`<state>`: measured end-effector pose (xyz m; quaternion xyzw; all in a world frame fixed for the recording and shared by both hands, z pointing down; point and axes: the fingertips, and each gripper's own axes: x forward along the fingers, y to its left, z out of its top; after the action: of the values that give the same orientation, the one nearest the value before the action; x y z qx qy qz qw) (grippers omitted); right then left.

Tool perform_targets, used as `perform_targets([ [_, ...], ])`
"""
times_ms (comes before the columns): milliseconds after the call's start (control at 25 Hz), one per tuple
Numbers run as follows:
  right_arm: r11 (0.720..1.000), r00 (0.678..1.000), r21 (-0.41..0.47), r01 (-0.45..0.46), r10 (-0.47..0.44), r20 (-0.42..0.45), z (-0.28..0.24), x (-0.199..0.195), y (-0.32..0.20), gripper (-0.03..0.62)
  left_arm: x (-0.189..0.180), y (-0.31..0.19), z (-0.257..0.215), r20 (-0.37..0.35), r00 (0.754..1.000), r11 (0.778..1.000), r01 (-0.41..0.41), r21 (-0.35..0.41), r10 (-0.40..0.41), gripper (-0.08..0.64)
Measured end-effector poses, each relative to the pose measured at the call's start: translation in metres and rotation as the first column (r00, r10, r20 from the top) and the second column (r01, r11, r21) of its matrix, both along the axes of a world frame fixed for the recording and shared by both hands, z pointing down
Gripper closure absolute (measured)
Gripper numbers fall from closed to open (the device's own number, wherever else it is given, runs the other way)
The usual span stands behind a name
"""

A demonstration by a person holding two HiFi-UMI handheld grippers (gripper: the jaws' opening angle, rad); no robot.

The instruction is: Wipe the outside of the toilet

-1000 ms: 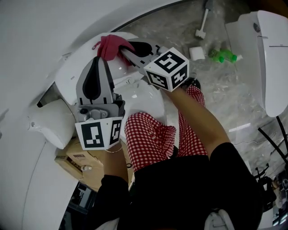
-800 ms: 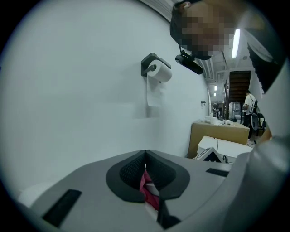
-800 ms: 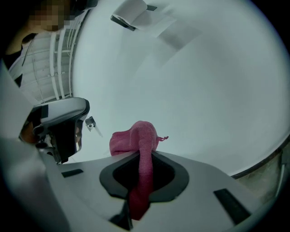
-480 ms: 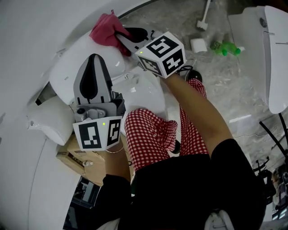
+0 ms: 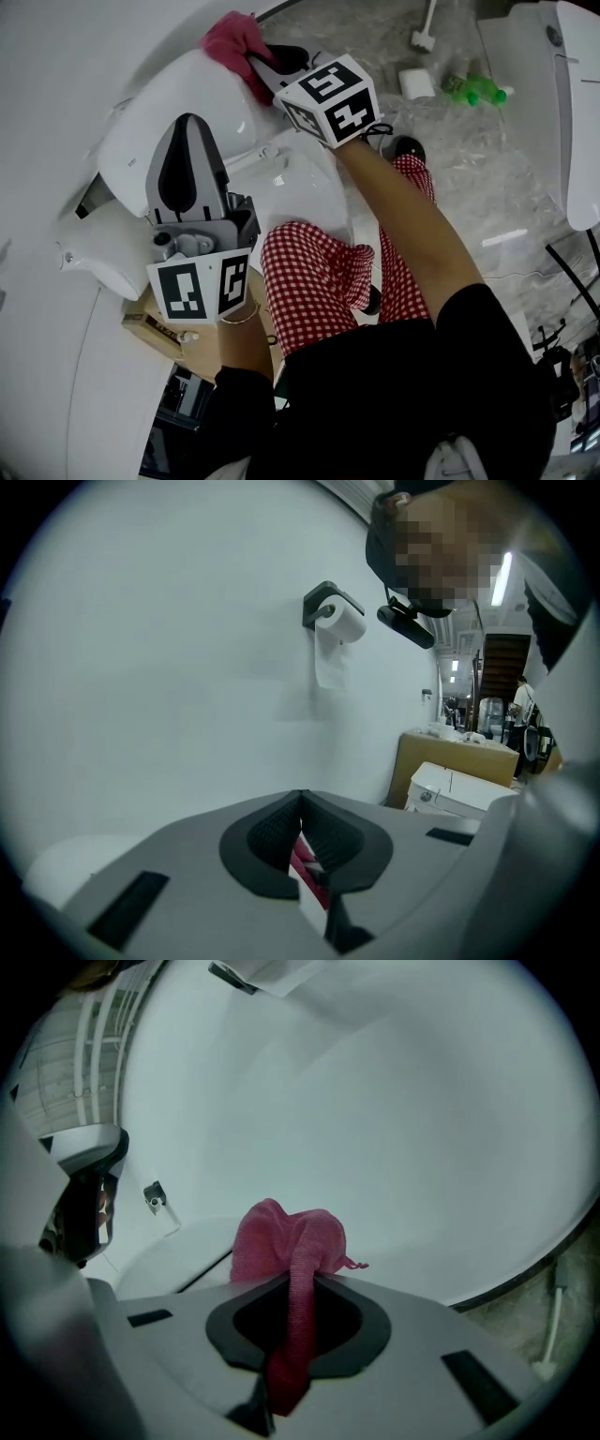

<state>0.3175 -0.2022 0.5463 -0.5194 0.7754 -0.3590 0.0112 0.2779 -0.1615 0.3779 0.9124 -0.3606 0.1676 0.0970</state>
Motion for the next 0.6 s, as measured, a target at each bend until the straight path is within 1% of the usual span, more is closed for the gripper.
perform_targets([
  [200,1.000,0.999,-0.030,0.010,-0.011,-0.049,0.016,-0.001,0.001,0.538,-0.004,0.000,0.001,-0.001,1.000,1.000,0.006,-0.004,-0.006,0.551],
  [600,0.994,0.996,-0.107,0.028,-0.038,-0.085,0.058,0.000,0.006,0.538,-0.010,0.005,0.008,0.005,1.000,1.000,0.007,-0.023,-0.007,0.551],
])
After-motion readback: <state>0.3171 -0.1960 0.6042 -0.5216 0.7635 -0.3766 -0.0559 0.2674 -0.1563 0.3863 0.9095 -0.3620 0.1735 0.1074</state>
